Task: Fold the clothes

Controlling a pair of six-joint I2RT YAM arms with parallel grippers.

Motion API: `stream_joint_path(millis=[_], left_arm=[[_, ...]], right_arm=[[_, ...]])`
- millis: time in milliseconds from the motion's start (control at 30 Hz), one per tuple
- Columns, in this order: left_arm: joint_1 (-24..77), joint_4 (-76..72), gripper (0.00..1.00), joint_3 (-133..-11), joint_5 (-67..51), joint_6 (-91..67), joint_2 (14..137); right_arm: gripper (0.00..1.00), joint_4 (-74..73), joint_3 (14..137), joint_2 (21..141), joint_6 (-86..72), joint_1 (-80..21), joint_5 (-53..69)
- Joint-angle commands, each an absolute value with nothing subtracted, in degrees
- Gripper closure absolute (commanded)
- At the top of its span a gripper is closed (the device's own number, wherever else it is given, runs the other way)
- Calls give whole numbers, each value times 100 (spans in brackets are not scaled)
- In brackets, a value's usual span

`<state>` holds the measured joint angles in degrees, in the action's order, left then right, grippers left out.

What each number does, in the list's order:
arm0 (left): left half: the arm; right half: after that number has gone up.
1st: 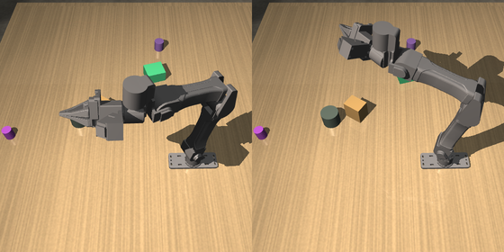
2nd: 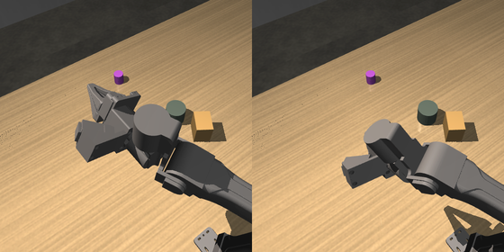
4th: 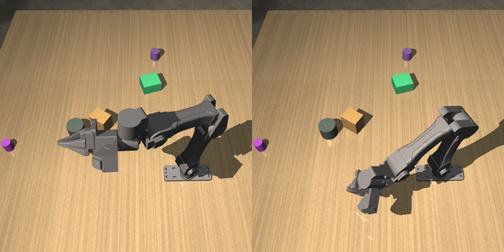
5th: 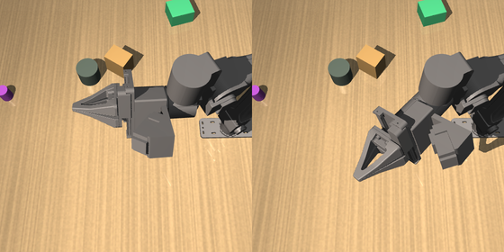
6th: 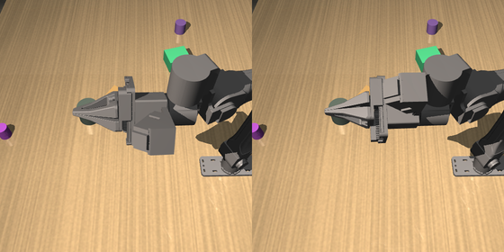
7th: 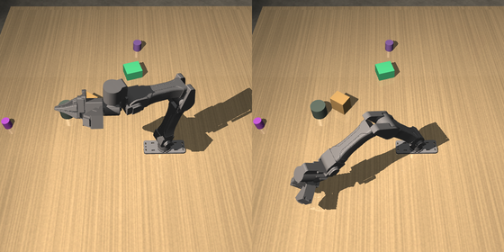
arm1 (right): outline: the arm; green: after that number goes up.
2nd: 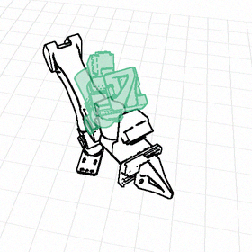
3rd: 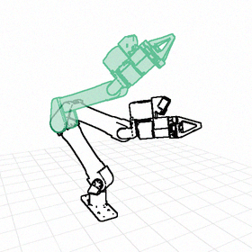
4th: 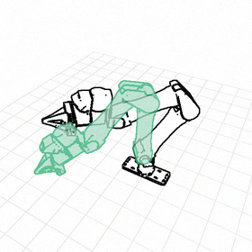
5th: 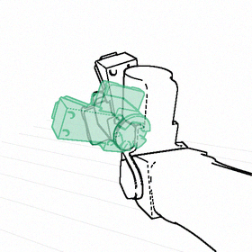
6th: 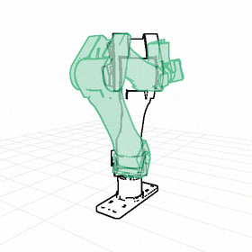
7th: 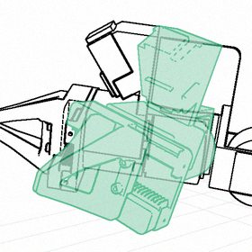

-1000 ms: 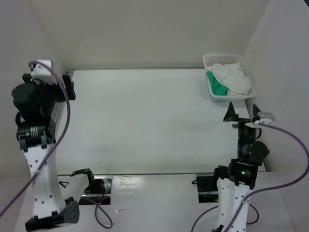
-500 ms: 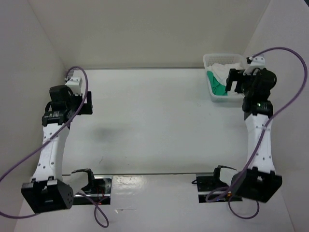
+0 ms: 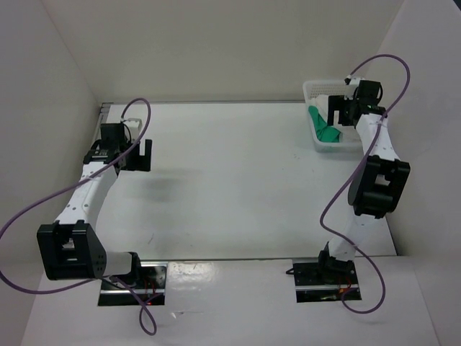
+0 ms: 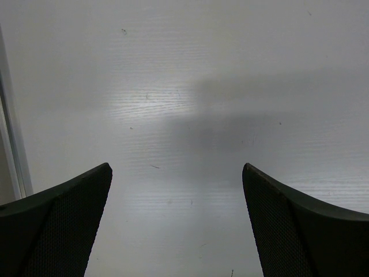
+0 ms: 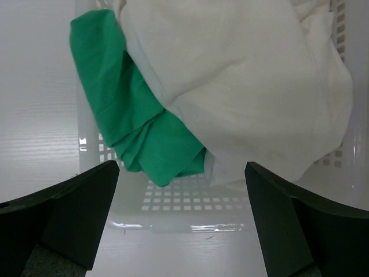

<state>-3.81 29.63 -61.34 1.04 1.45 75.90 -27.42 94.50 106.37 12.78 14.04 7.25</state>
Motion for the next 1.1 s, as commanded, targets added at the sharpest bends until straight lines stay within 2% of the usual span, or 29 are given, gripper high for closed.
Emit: stream_joint_path(millis=[0, 400, 567, 733, 833, 967, 1000, 1067], left_arm=[[-378, 2813, 0, -6214, 53, 132, 7321], [-378, 2812, 0, -6161, 53, 132, 7435], [-378, 2812, 0, -6161, 105, 132, 7436], [-378, 2812, 0, -6108, 105, 132, 7383], [-378, 2812, 0, -6108, 105, 132, 7383], [-378, 2812, 0, -6108, 105, 185, 7383], [-378, 2812, 0, -6108, 105, 185, 7383], [-378, 2812, 0, -6108, 105, 185, 7383]], right_arm=[[1, -2576, 10036, 10940, 1441, 1441, 457], [1, -2241, 10766, 12163, 1441, 1389, 62], [1, -1951, 10653, 12217, 1441, 1441, -62], [8, -1811, 10766, 12286, 1389, 1441, -62], [17, -1811, 10767, 12287, 1389, 1441, -45], [43, -1811, 10819, 12287, 1389, 1441, 9], [59, -1863, 10819, 12339, 1389, 1441, 9], [79, -1924, 10890, 12393, 1389, 1441, -52]])
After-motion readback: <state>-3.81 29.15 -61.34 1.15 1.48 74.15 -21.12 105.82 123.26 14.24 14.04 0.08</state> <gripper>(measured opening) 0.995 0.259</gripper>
